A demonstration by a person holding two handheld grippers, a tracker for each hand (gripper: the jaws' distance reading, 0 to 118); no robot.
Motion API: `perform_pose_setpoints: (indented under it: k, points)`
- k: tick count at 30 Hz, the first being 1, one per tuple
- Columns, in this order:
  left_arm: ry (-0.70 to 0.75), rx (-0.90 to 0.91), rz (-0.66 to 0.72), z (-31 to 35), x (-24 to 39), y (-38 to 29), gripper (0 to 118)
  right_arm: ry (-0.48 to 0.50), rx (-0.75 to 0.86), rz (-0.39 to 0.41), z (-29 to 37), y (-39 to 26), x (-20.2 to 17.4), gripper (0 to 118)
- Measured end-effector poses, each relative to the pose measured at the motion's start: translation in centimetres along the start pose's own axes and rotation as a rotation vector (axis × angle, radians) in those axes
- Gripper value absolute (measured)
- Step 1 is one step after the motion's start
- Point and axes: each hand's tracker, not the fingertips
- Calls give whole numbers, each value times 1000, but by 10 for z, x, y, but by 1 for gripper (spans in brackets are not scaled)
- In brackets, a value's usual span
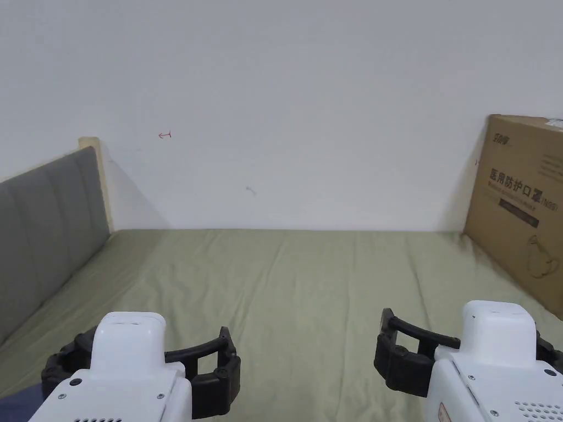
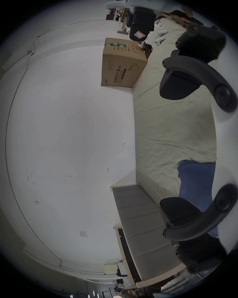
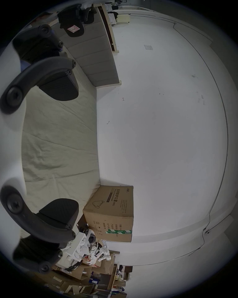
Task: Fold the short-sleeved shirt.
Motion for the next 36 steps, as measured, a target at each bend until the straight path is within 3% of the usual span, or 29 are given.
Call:
perform_pose_setpoints:
  k: [12,16,18,19,23,25,26,27,30,33,36]
  points:
    - [-4,-21,12,-2,0,-2,118,-1,-17,-27,0,-3,5,118]
    - [-12,-4,62,-1,-3,-1,118,-22,-1,14,1,1,1,118]
    - [-81,31,272,2,-13,0,118,-78,47,166,3,8,-11,118]
    - [-128,46,403,2,-20,-1,118,-105,79,280,5,10,-21,118]
    - [-249,141,930,1,-47,-21,118,-141,240,823,16,1,-67,118]
    - [-233,152,1064,-1,-51,-35,118,-121,248,985,18,-12,-83,118]
    - [-199,117,1084,-2,-53,-40,118,-82,230,1008,19,-16,-90,118]
    - [-188,93,1054,-4,-54,-43,118,-36,205,992,19,-19,-93,118]
    - [-109,46,865,-6,-50,-37,118,82,121,788,14,-15,-90,118]
    - [-71,76,624,-4,-40,-11,118,89,109,461,10,7,-68,118]
    - [-73,93,355,-2,-25,12,118,81,97,84,9,27,-33,118]
